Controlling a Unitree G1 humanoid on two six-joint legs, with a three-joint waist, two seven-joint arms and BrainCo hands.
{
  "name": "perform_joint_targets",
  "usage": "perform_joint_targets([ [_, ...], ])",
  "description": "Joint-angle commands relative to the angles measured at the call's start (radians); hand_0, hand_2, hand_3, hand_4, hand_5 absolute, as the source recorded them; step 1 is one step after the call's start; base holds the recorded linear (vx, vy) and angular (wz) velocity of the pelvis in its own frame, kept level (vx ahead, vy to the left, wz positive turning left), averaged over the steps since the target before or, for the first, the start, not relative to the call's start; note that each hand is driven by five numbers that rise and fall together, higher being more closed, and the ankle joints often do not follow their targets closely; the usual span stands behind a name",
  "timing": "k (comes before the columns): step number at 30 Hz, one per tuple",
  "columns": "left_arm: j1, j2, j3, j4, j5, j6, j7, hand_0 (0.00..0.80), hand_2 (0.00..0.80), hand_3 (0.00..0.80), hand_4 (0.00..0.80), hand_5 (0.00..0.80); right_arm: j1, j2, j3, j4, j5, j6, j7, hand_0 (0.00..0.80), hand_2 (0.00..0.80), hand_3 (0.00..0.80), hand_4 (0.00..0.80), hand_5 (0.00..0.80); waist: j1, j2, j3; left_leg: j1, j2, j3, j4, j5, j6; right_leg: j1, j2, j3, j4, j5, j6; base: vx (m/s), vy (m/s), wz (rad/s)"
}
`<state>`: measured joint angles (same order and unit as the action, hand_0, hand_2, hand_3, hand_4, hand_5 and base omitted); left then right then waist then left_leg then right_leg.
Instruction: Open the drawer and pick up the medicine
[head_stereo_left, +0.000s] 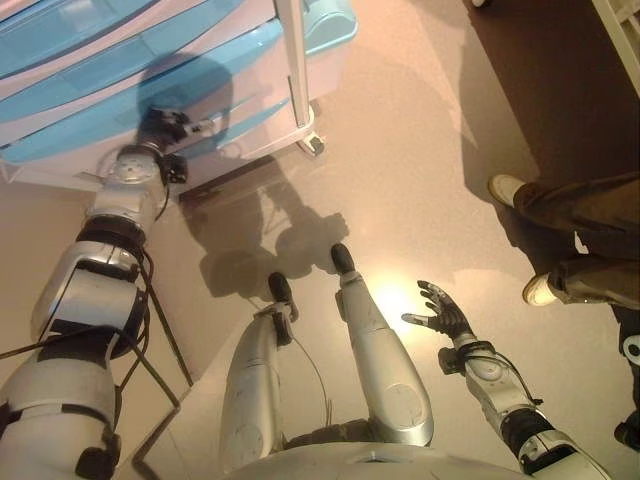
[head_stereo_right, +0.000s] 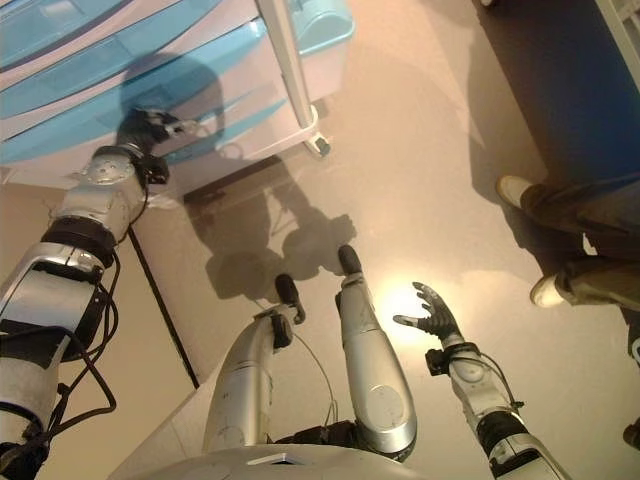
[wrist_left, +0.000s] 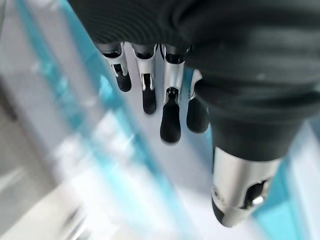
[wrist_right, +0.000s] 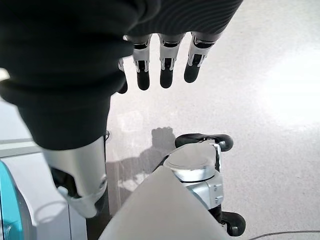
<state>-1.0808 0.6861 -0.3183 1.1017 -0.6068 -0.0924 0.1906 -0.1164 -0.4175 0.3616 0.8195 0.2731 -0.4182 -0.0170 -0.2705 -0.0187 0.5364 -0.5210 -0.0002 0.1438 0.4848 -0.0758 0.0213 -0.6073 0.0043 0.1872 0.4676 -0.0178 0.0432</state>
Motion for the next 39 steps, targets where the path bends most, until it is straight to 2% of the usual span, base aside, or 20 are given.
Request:
perform_joint_targets([
  [1,-0.109,0.128,0.086,0.005,0.035,-0.155,0.197,0.0,0.0,0.0,0.0,0.0,0.037,-0.009,0.051,-0.04,0.021,-0.054,-0.015,0.0,0.0,0.0,0.0,0.0,-0.011,-0.031,-0.05,-0.003,-0.037,0.001,0.061,-0.103,0.043,0.006,0.012,0.01,-0.069,0.04,-0.031,-0.017,-0.033,-0.11],
  [4,-0.116,0.121,0.088,-0.015,0.057,-0.155,0.263,0.0,0.0,0.0,0.0,0.0,0.034,-0.004,0.066,-0.051,0.021,-0.054,-0.029,0.0,0.0,0.0,0.0,0.0,-0.006,-0.039,-0.047,-0.001,-0.037,0.003,0.056,-0.107,0.046,0.005,0.016,0.012,-0.079,0.046,-0.029,-0.026,-0.032,-0.09],
  [7,-0.115,0.117,0.08,-0.017,0.053,-0.149,0.256,0.0,0.0,0.0,0.0,0.0,0.031,0.003,0.072,-0.061,0.022,-0.049,-0.035,0.0,0.0,0.0,0.0,0.0,-0.003,-0.043,-0.046,0.002,-0.036,0.004,0.051,-0.109,0.049,0.007,0.021,0.014,-0.084,0.048,-0.027,-0.03,-0.044,-0.06],
  [13,-0.01,0.066,0.093,-0.043,-0.054,-0.182,0.111,0.0,0.0,0.0,0.0,0.0,0.021,0.033,0.074,-0.076,0.011,-0.03,-0.042,0.0,0.0,0.0,0.0,0.0,0.02,-0.041,-0.046,0.031,-0.038,-0.006,0.027,-0.111,0.054,0.036,0.027,0.008,-0.088,0.037,-0.025,-0.034,-0.069,-0.01],
  [15,0.08,0.025,0.122,-0.086,-0.133,-0.203,0.03,0.0,0.0,0.0,0.0,0.0,0.016,0.047,0.064,-0.06,0.023,-0.021,-0.027,0.0,0.0,0.0,0.0,0.0,0.037,-0.036,-0.051,0.056,-0.042,-0.014,0.012,-0.11,0.055,0.06,0.025,0.004,-0.092,0.03,-0.025,-0.008,-0.095,0.05],
  [20,0.355,-0.108,0.157,-0.173,-0.164,-0.234,-0.11,0.0,0.0,0.0,0.0,0.0,0.008,0.077,0.041,-0.015,0.014,-0.016,0.003,0.0,0.0,0.0,0.0,0.0,0.092,-0.028,-0.074,0.125,-0.06,-0.042,-0.044,-0.09,0.052,0.137,-0.001,-0.03,-0.125,0.025,-0.024,-0.002,-0.1,0.08],
  [23,0.534,-0.217,0.164,-0.188,-0.179,-0.24,-0.173,0.0,0.0,0.0,0.0,0.0,0.009,0.093,0.012,0.026,0.008,-0.01,0.021,0.0,0.0,0.0,0.0,0.0,0.129,-0.022,-0.103,0.18,-0.072,-0.071,-0.097,-0.066,0.042,0.204,-0.022,-0.061,-0.163,0.023,-0.024,0.015,-0.087,0.13],
  [26,0.699,-0.331,0.163,-0.143,-0.135,-0.239,-0.243,0.0,0.0,0.0,0.0,0.0,0.022,0.106,-0.02,0.087,-0.01,-0.008,0.05,0.0,0.0,0.0,0.0,0.0,0.166,-0.022,-0.152,0.256,-0.075,-0.1,-0.178,-0.029,0.026,0.299,-0.042,-0.109,-0.215,0.02,-0.02,0.052,-0.108,0.41],
  [28,0.777,-0.369,0.163,-0.089,-0.055,-0.235,-0.251,0.0,0.0,0.0,0.0,0.0,0.032,0.107,-0.045,0.12,-0.018,0.001,0.078,0.0,0.0,0.0,0.0,0.0,0.187,-0.019,-0.19,0.303,-0.071,-0.113,-0.235,-0.004,0.015,0.357,-0.047,-0.141,-0.257,0.021,-0.022,0.074,-0.074,0.37],
  [30,0.829,-0.387,0.165,-0.048,-0.005,-0.234,-0.225,0.0,0.0,0.0,0.0,0.0,0.042,0.108,-0.062,0.14,-0.027,0.015,0.095,0.0,0.0,0.0,0.0,0.0,0.197,-0.016,-0.216,0.34,-0.068,-0.125,-0.273,0.009,0.007,0.402,-0.048,-0.161,-0.285,0.021,-0.023,0.077,-0.06,0.37],
  [34,0.968,-0.428,0.175,0.065,0.068,-0.207,-0.295,0.0,0.0,0.0,0.0,0.0,0.084,0.13,-0.105,0.227,-0.077,0.036,0.127,0.0,0.0,0.0,0.0,0.0,0.233,-0.011,-0.3,0.429,-0.058,-0.146,-0.37,0.041,-0.011,0.508,-0.052,-0.212,-0.369,0.032,-0.019,0.079,-0.063,0.32],
  [39,1.045,-0.46,0.162,0.156,0.187,-0.188,-0.354,0.0,0.0,0.0,0.0,0.0,0.092,0.167,-0.129,0.342,-0.146,0.021,0.104,0.0,0.0,0.0,0.0,0.0,0.266,-0.007,-0.375,0.497,-0.046,-0.166,-0.449,0.07,-0.023,0.587,-0.051,-0.251,-0.436,0.046,-0.011,0.06,-0.035,0.29],
])
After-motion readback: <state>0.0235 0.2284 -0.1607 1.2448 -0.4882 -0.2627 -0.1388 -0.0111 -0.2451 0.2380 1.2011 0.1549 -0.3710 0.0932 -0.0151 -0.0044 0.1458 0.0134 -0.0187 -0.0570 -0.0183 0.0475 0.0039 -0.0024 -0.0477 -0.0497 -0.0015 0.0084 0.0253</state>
